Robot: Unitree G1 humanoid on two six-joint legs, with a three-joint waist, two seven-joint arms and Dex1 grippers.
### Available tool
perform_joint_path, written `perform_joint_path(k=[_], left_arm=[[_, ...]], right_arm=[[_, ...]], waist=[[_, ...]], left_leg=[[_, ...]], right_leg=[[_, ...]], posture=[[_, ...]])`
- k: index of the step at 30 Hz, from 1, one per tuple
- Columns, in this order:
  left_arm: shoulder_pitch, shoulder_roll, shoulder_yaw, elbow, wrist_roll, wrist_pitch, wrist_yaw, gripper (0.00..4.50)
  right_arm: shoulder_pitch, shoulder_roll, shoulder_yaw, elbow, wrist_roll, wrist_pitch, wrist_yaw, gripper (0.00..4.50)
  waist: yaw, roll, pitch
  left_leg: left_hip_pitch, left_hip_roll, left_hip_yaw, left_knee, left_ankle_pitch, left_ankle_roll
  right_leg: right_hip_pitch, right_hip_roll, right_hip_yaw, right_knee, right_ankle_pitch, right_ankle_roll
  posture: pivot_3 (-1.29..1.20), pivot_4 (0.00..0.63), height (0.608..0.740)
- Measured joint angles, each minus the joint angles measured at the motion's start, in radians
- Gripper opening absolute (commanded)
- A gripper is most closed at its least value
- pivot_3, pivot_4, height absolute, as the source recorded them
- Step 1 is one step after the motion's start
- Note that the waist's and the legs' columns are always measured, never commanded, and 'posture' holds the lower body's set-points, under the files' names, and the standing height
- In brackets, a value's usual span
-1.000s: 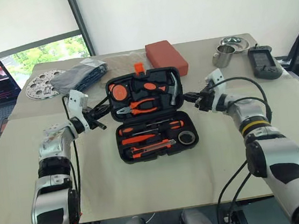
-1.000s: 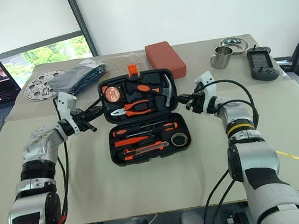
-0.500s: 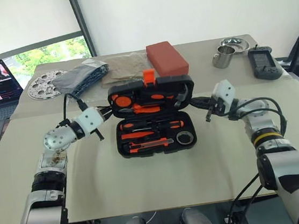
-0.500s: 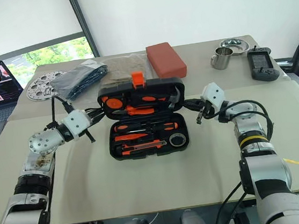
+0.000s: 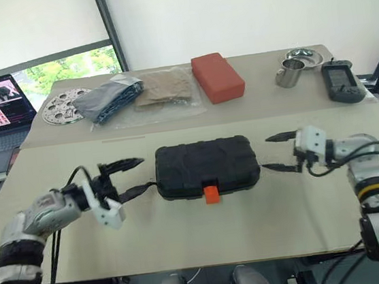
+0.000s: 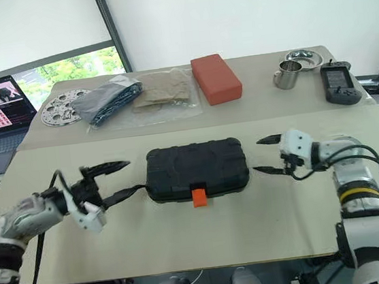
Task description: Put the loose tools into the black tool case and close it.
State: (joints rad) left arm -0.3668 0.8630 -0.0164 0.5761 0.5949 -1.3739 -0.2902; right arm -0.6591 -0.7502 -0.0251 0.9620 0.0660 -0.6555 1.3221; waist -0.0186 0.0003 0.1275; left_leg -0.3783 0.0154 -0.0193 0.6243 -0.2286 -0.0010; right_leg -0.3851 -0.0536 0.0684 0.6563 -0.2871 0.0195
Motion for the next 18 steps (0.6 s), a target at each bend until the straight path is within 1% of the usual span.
perform_joint_path(k=[2,4,6,8,10,13,15,17,18], left_arm=[[0.024,0.009,0.001,0.02,0.009,-0.014,0.029,4.5],[0.027,0.01,0.001,0.028,-0.007,-0.013,0.053,4.5],[0.022,0.008,-0.005,0.029,-0.075,0.026,0.056,4.5],[0.004,0.003,-0.01,0.029,-0.154,0.082,0.045,4.5],[-0.031,-0.021,-0.025,0.014,-0.29,0.188,-0.001,4.5],[-0.071,-0.071,-0.06,-0.06,-0.473,0.345,-0.1,4.5],[-0.098,-0.117,-0.084,-0.121,-0.59,0.477,-0.177,4.5],[-0.14,-0.183,-0.112,-0.188,-0.732,0.688,-0.288,4.5],[-0.152,-0.199,-0.12,-0.202,-0.764,0.743,-0.316,4.5]], right_arm=[[0.026,-0.013,-0.013,-0.022,0.028,0.001,0.017,3.91],[0.062,-0.016,-0.023,-0.063,0.058,0.007,0.035,3.91],[0.103,-0.02,-0.032,-0.13,0.096,0.044,0.05,3.91],[0.139,-0.023,-0.041,-0.199,0.133,0.096,0.053,3.91],[0.205,-0.023,-0.058,-0.329,0.193,0.197,0.049,3.91],[0.315,-0.022,-0.067,-0.563,0.281,0.374,0.025,3.91],[0.399,-0.025,-0.06,-0.733,0.333,0.503,0.005,3.91],[0.49,-0.052,-0.042,-0.905,0.369,0.644,-0.018,3.91],[0.505,-0.057,-0.032,-0.946,0.378,0.675,-0.023,3.91]], waist=[[-0.004,-0.001,0.0],[-0.005,-0.001,0.001],[-0.005,-0.001,0.001],[-0.004,-0.002,0.001],[0.0,-0.002,0.001],[0.006,-0.001,0.0],[0.009,-0.001,0.0],[0.011,-0.001,0.0],[0.011,-0.001,0.0]], left_leg=[[0.004,0.001,0.004,0.0,0.0,0.0],[0.01,0.001,0.01,0.001,0.0,0.0],[0.014,0.003,0.013,0.001,0.0,0.0],[0.015,0.002,0.015,0.001,0.0,0.0],[0.013,0.003,0.016,0.002,0.0,0.0],[0.01,0.002,0.015,0.003,0.0,0.0],[0.009,0.002,0.013,0.003,0.0,0.0],[0.008,0.001,0.012,0.004,0.0,0.0],[0.007,0.0,0.012,0.004,0.0,0.0]], right_leg=[[0.003,-0.001,0.0,-0.002,0.0,0.0],[0.01,-0.001,-0.001,-0.005,0.0,0.0],[0.016,-0.002,-0.003,-0.008,0.0,0.0],[0.017,-0.003,-0.003,-0.008,0.0,0.0],[0.017,-0.004,-0.003,-0.008,0.0,0.001],[0.016,-0.005,-0.005,-0.008,0.0,0.001],[0.016,-0.005,-0.008,-0.007,0.001,0.002],[0.016,-0.005,-0.008,-0.008,0.0,0.003],[0.016,-0.004,-0.008,-0.009,0.0,0.003]], posture=[[0.0,0.15,0.707],[0.0,0.15,0.707],[0.0,0.15,0.707],[0.0,0.15,0.707],[0.0,0.15,0.707],[0.0,0.15,0.707],[0.0,0.15,0.707],[0.0,0.15,0.707],[0.0,0.15,0.707]])
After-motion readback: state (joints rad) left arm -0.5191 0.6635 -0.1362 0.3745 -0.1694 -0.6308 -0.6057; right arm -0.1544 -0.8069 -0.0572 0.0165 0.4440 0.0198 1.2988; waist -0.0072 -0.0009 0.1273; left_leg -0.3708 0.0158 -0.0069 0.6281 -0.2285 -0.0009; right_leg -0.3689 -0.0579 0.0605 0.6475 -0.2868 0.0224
